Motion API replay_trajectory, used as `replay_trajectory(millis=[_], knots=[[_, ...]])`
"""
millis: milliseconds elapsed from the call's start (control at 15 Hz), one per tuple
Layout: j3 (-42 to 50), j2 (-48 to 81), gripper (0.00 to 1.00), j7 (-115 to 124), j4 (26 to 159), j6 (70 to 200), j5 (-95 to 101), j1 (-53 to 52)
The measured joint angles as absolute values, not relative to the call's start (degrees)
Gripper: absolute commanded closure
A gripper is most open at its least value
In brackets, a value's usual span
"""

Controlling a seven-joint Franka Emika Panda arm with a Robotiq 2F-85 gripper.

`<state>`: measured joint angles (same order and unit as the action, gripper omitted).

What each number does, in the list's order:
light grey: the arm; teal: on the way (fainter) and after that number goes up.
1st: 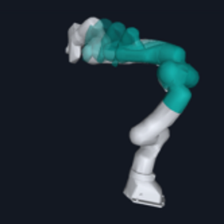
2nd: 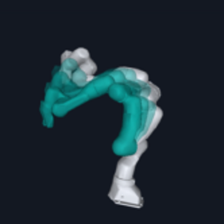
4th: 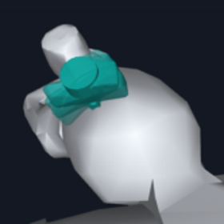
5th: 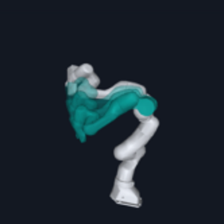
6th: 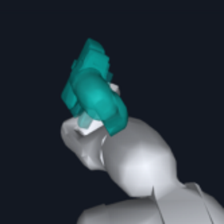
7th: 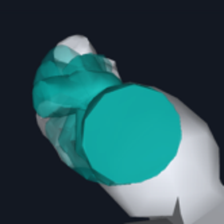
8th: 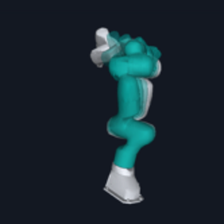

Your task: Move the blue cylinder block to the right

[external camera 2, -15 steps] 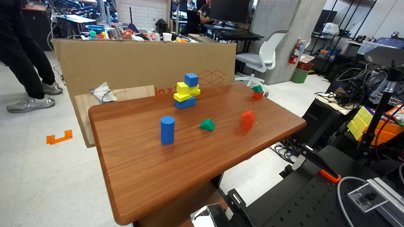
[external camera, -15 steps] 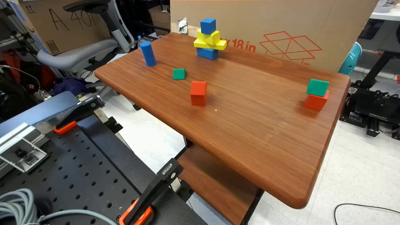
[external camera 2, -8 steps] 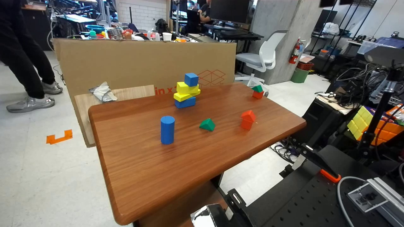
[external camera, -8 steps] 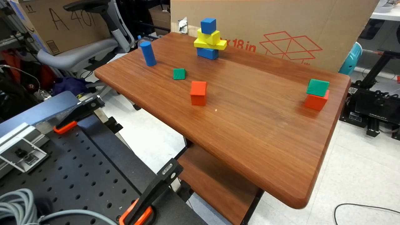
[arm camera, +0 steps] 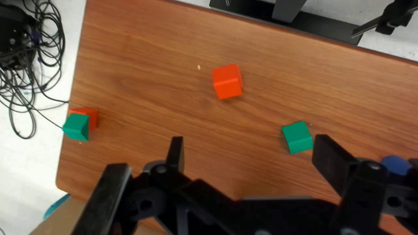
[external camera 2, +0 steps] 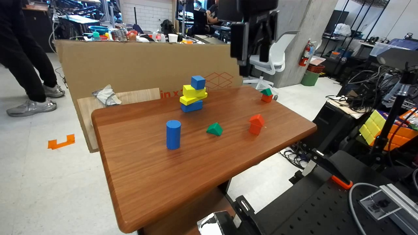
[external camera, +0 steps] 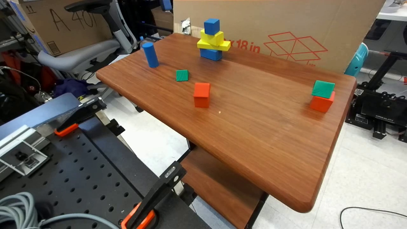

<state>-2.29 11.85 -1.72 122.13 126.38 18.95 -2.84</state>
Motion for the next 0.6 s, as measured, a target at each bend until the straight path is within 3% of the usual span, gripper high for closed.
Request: replay_trajectory(millis=[600], knots=[[-3.66, 23.52, 0.0, -1.43, 121.17, 143.14, 18.5, -7.01]])
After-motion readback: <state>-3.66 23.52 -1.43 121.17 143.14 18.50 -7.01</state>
